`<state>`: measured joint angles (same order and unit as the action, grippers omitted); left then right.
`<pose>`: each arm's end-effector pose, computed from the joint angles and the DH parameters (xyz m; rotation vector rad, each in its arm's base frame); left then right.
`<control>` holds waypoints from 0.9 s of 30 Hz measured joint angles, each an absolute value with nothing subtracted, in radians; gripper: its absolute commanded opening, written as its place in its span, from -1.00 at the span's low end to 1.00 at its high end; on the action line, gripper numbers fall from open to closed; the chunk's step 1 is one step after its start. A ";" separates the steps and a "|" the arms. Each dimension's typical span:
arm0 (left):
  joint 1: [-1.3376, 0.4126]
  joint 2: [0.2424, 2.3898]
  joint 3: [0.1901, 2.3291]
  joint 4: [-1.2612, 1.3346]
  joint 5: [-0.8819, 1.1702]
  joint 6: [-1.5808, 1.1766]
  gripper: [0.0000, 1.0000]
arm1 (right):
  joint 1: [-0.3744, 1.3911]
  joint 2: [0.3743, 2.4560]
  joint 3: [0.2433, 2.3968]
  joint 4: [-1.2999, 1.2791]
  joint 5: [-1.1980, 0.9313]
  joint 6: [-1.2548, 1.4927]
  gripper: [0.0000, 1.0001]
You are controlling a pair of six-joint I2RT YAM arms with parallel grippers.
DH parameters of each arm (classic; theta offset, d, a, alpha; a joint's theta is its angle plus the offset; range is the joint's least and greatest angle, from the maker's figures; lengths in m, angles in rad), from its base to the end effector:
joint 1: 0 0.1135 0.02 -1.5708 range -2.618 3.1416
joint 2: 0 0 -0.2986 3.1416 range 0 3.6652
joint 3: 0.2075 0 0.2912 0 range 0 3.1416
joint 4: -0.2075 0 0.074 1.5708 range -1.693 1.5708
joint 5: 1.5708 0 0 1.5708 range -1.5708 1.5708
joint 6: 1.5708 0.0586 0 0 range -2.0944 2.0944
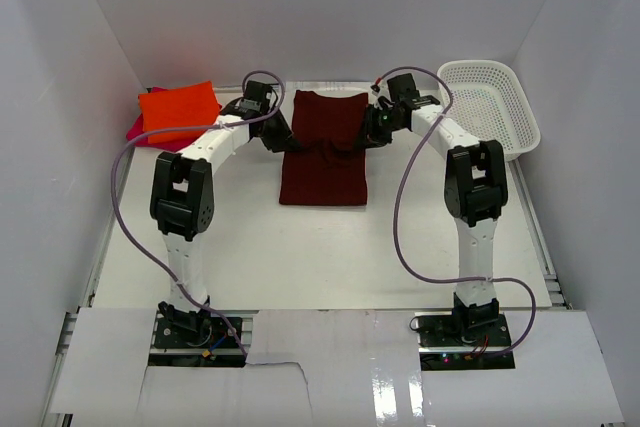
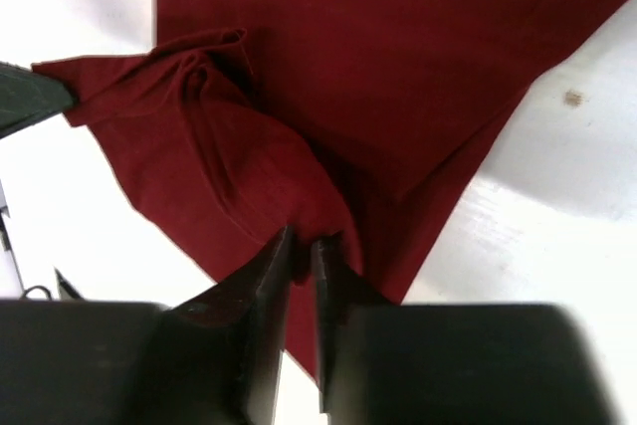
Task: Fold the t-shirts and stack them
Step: Fold the folded rectangular tshirt in 1/3 of the way
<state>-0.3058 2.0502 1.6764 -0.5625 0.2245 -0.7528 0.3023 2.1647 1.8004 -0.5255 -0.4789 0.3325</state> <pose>0.4945 -0.1698 0.2246 -0.4861 2.5761 -0.6892 0.5209 0.1907 0.2176 -0.1790 2.5111 0.8591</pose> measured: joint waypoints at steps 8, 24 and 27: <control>-0.285 2.133 1.676 -0.540 0.228 -0.748 0.55 | 0.285 2.241 1.823 -0.529 -0.436 0.334 -0.06; -0.262 1.923 1.489 -0.490 0.176 -0.664 0.55 | 0.293 1.924 1.444 -0.412 -0.373 0.330 0.02; -0.262 1.833 1.362 -0.473 0.187 -0.655 0.55 | 0.297 1.897 1.325 -0.392 -0.408 0.333 0.00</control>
